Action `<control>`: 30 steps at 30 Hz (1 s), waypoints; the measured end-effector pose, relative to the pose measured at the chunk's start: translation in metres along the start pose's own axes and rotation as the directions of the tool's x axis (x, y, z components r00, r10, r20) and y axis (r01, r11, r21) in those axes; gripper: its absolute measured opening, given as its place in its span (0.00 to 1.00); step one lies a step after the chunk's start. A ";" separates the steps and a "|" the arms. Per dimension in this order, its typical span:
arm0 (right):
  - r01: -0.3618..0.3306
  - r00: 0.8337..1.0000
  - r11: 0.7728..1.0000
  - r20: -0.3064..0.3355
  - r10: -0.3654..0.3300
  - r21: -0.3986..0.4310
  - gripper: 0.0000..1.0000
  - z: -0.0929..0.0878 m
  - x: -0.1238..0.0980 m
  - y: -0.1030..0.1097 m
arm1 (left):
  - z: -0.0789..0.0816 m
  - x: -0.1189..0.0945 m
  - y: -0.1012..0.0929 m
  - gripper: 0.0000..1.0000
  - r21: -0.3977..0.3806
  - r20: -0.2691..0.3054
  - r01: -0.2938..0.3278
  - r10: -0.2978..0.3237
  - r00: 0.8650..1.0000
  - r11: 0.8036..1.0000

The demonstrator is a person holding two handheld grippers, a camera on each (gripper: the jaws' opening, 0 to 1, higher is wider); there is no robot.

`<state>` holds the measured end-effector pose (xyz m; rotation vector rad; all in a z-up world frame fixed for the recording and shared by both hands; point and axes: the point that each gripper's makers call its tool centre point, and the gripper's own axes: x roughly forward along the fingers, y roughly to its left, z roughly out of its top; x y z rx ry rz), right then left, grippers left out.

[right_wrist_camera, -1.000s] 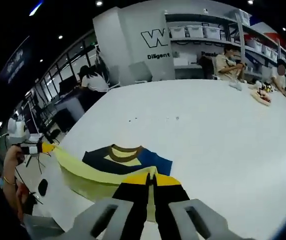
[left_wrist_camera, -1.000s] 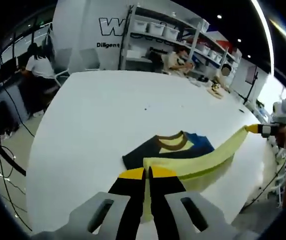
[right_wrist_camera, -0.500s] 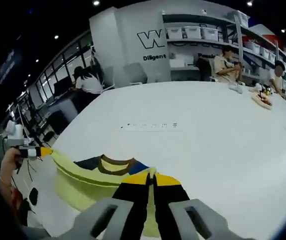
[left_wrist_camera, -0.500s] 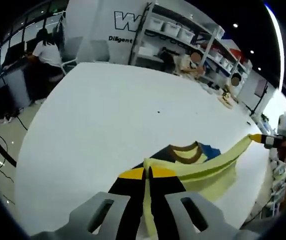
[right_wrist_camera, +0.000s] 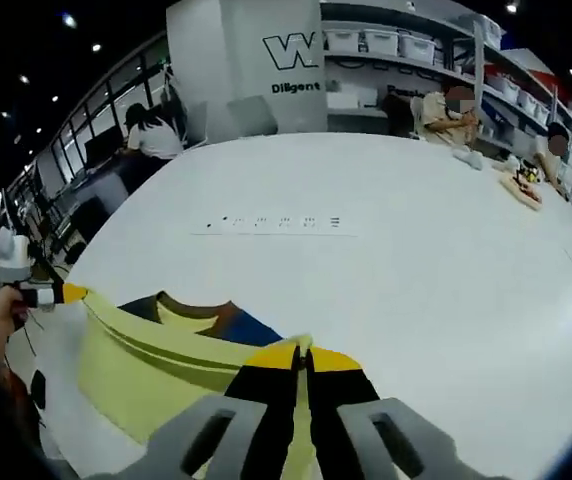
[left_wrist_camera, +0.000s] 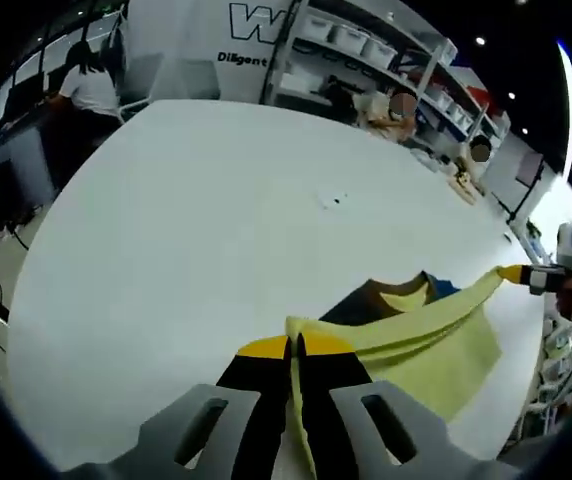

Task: Fold the garment on the visible template until the final outline fits inside the template.

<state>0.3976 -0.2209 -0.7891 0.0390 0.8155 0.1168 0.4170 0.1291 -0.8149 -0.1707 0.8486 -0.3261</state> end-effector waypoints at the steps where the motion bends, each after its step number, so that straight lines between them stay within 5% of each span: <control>1: 0.001 1.000 1.000 -0.004 -0.001 -0.003 0.00 -0.001 0.004 -0.001 | -0.001 0.004 0.001 0.03 -0.003 0.002 -0.005 0.005 1.000 1.000; 11: 0.028 0.999 0.999 -0.028 -0.027 0.038 0.00 -0.007 0.031 -0.012 | -0.007 0.030 0.011 0.03 -0.102 -0.008 -0.036 0.036 0.999 0.994; 26: -0.004 0.999 0.999 -0.050 0.007 0.049 0.00 -0.026 0.054 -0.020 | -0.016 0.042 0.015 0.03 -0.072 -0.010 -0.043 0.042 0.999 0.997; 30: -0.044 0.999 0.999 0.005 0.044 0.020 0.01 -0.020 0.055 -0.013 | 0.003 0.040 0.010 0.04 0.109 0.094 -0.030 0.020 0.995 0.994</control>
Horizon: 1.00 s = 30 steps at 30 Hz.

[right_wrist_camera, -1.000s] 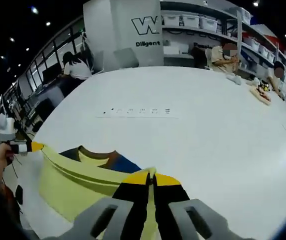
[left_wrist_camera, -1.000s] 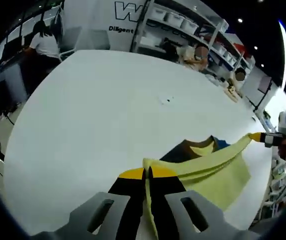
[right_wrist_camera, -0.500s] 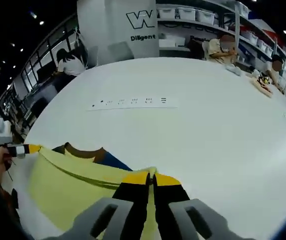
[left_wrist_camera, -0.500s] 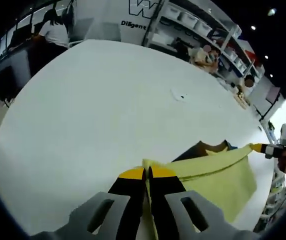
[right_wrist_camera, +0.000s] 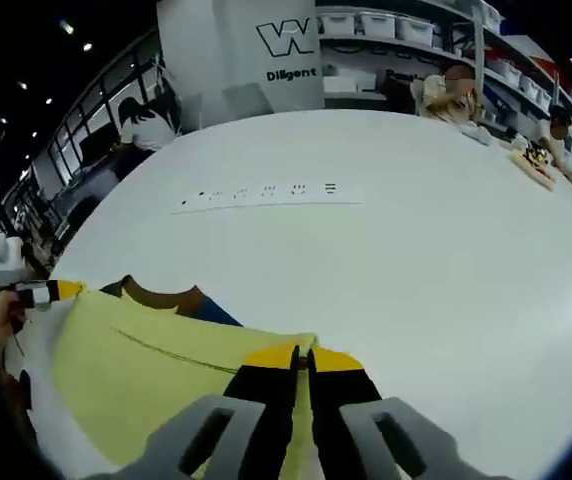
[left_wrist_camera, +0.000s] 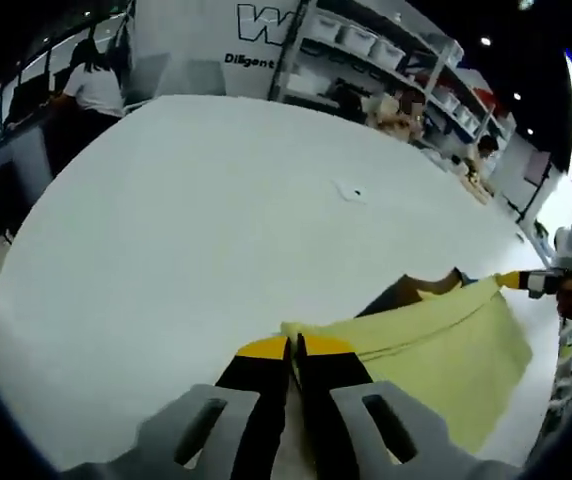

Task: Fold the garment on the visible template until the final outline fits inside the template.

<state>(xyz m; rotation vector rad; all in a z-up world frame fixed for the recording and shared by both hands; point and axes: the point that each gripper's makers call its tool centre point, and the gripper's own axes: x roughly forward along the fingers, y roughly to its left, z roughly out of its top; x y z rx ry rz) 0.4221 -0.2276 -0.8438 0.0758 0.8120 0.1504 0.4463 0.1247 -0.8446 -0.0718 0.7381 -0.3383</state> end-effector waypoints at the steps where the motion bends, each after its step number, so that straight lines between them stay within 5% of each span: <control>1: -0.019 1.000 1.000 -0.004 0.019 -0.006 0.07 -0.001 -0.003 0.004 | 0.002 -0.001 -0.001 0.05 0.022 0.004 0.005 -0.005 1.000 1.000; 4: -0.017 1.000 0.997 0.023 0.019 -0.072 0.25 0.005 -0.007 0.006 | 0.011 -0.005 -0.004 0.20 0.103 0.024 0.028 -0.031 0.999 0.994; 7: -0.018 1.000 0.983 0.020 0.022 -0.181 0.28 0.006 -0.012 0.009 | 0.014 -0.008 -0.006 0.35 0.172 0.035 0.052 -0.059 0.998 0.984; 13: -0.068 0.998 0.962 -0.007 0.069 -0.263 0.36 -0.004 -0.017 0.019 | 0.002 -0.012 -0.010 0.54 0.395 -0.008 0.065 -0.067 0.998 0.916; 17: -0.063 0.998 0.956 -0.020 0.060 -0.288 0.38 -0.011 -0.016 0.016 | -0.004 -0.010 -0.013 0.54 0.400 -0.024 0.079 -0.076 0.997 0.913; 19: -0.061 0.998 0.951 -0.032 0.054 -0.302 0.38 -0.016 -0.015 0.012 | -0.003 -0.007 -0.013 0.54 0.454 -0.022 0.069 -0.067 0.998 0.888; 24: -0.052 0.998 0.959 -0.043 0.042 -0.280 0.41 -0.021 -0.007 0.002 | -0.005 0.002 -0.005 0.49 0.453 -0.029 0.042 -0.033 0.999 0.890; 26: -0.037 0.999 0.965 -0.024 0.032 -0.261 0.40 -0.017 -0.004 -0.002 | -0.002 0.006 -0.002 0.47 0.383 -0.013 0.032 -0.029 0.999 0.923; 30: -0.033 0.999 0.978 0.003 0.034 -0.204 0.41 -0.009 0.005 -0.005 | 0.002 0.014 0.002 0.47 0.349 0.000 0.021 -0.022 1.000 0.937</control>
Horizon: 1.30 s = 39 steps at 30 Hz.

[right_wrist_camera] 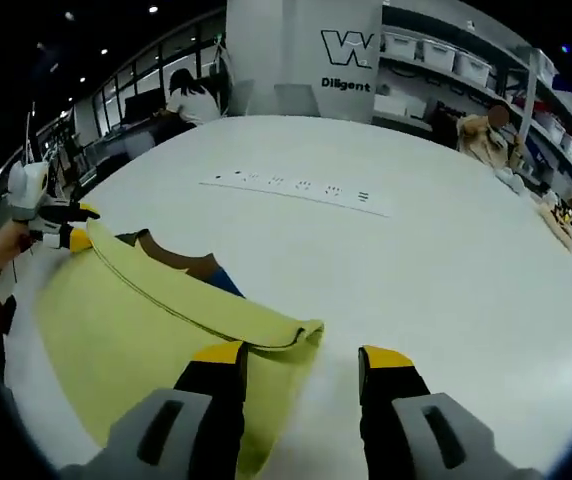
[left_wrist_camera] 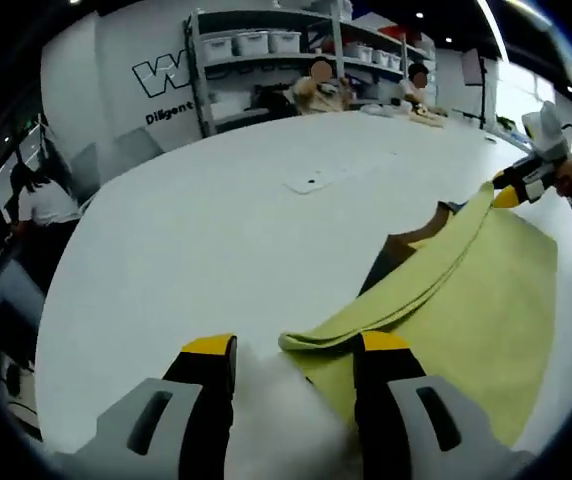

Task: Fold the garment on the visible template until the final outline fits inside the template.

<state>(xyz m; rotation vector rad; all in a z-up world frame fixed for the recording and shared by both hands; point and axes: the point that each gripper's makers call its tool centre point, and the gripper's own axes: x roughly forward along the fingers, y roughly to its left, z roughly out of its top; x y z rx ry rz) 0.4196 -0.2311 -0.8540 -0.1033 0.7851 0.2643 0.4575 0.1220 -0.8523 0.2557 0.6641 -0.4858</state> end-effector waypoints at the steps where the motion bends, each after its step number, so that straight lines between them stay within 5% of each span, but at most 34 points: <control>1: 0.006 1.000 1.000 0.004 -0.006 0.003 0.40 0.001 0.002 -0.002 | 0.000 0.001 0.002 0.46 -0.014 -0.004 -0.008 0.008 1.000 1.000; 10: 0.029 0.992 0.979 0.115 -0.054 0.204 0.36 0.028 0.010 -0.013 | 0.010 0.005 0.011 0.39 -0.281 0.037 0.007 0.004 0.999 0.960; 22: -0.012 0.990 0.970 0.138 -0.023 0.243 0.40 0.032 -0.005 -0.001 | 0.015 -0.010 0.008 0.41 -0.280 0.035 0.018 -0.009 0.999 0.960; 39: -0.104 0.985 0.974 0.160 0.072 0.201 0.46 0.012 -0.048 0.036 | 0.006 -0.060 -0.031 0.49 -0.264 0.079 0.091 -0.072 0.994 0.960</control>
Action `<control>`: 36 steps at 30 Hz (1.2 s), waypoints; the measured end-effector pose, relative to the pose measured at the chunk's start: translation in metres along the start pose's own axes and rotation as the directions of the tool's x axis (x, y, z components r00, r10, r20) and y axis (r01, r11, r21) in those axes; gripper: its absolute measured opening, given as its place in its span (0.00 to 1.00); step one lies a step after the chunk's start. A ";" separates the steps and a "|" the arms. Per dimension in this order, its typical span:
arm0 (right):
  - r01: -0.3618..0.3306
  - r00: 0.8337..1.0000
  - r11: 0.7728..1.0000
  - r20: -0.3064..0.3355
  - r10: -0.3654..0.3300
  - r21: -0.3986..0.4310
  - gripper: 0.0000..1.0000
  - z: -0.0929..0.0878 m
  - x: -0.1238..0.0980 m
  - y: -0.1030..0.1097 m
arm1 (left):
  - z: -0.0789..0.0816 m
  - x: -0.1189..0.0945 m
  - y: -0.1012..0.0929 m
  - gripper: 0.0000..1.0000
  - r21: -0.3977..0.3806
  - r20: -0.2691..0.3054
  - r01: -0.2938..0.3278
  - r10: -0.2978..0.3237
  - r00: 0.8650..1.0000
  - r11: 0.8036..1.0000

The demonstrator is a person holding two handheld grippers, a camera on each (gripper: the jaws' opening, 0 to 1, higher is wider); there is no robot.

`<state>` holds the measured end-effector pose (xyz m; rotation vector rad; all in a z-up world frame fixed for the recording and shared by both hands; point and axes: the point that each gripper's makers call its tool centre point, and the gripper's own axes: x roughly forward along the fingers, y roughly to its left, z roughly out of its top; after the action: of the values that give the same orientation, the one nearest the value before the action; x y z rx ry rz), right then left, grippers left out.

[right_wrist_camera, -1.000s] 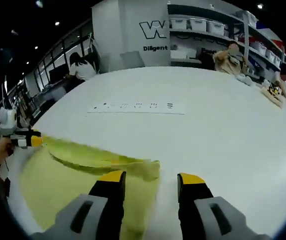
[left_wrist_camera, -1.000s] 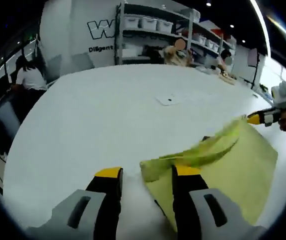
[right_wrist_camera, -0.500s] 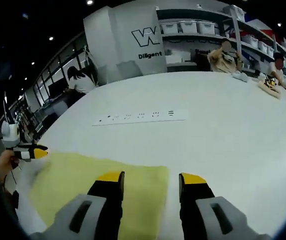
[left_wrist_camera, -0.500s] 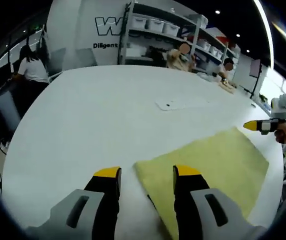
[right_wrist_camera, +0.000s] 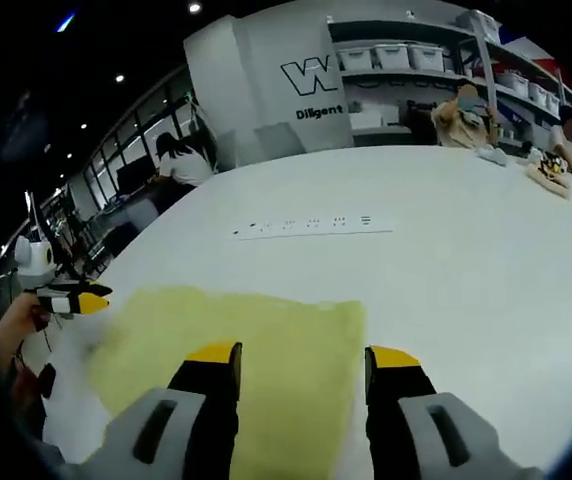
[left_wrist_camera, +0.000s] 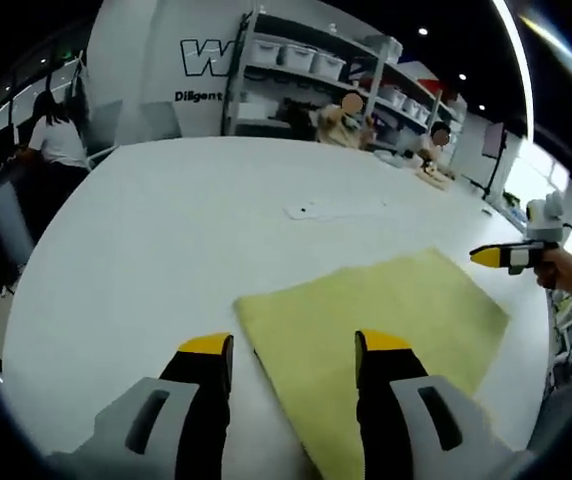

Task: Fold the garment on the visible template until the final outline fits inside the template.

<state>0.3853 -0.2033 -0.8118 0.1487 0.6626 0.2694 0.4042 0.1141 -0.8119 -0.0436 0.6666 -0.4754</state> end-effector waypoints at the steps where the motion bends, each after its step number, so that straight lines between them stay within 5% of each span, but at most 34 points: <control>1: -0.007 1.000 1.000 -0.003 0.007 -0.003 0.46 -0.002 -0.004 0.002 | -0.002 -0.003 -0.001 0.49 0.003 -0.001 0.001 -0.001 1.000 1.000; 17: -0.104 0.992 0.993 -0.083 0.099 -0.062 0.45 -0.047 -0.050 0.024 | -0.036 -0.046 -0.021 0.52 0.069 -0.049 0.044 -0.041 0.998 0.997; 36: -0.136 0.985 0.986 -0.123 0.124 -0.092 0.35 -0.090 -0.081 0.022 | -0.090 -0.070 -0.022 0.37 0.043 -0.114 0.070 -0.064 0.991 0.997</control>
<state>0.2635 -0.2016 -0.8293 0.0808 0.7549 0.4392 0.2926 0.1347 -0.8382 0.0047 0.7663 -0.5611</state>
